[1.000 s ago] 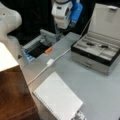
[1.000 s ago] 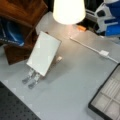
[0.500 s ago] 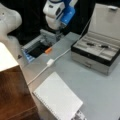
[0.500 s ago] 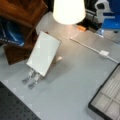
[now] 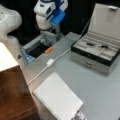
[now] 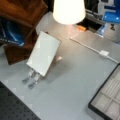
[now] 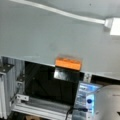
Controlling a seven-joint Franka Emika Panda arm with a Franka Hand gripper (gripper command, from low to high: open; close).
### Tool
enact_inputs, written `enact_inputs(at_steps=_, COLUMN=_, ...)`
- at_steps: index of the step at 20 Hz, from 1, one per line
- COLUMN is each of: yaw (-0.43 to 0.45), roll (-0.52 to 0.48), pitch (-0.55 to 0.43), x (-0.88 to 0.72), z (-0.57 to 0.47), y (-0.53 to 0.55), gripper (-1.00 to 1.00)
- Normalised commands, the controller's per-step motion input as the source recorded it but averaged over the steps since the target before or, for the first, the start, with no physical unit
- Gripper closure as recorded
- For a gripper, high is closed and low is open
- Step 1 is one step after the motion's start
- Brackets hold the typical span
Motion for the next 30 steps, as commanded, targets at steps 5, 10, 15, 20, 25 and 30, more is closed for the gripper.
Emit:
enact_inputs(at_steps=5, yaw=-0.089, roll=-0.201, pitch=-0.214, x=-0.28, z=-0.27, y=0.02, gripper=-1.0)
enact_inputs(at_steps=10, yaw=-0.108, roll=-0.129, pitch=-0.134, x=-0.23, z=-0.2, y=-0.01, gripper=-1.0)
enact_inputs(at_steps=15, yaw=-0.147, roll=-0.091, pitch=-0.105, x=-0.19, z=-0.13, y=-0.03, gripper=1.0)
enact_inputs(at_steps=20, yaw=-0.14, roll=-0.102, pitch=-0.104, x=-0.21, z=-0.19, y=-0.06, gripper=1.0)
enact_inputs(at_steps=25, yaw=-0.062, roll=-0.091, pitch=-0.13, x=-0.25, z=-0.23, y=-0.09, gripper=1.0)
enact_inputs(at_steps=30, yaw=0.006, roll=-0.092, pitch=-0.172, x=-0.23, z=-0.24, y=-0.13, gripper=1.0)
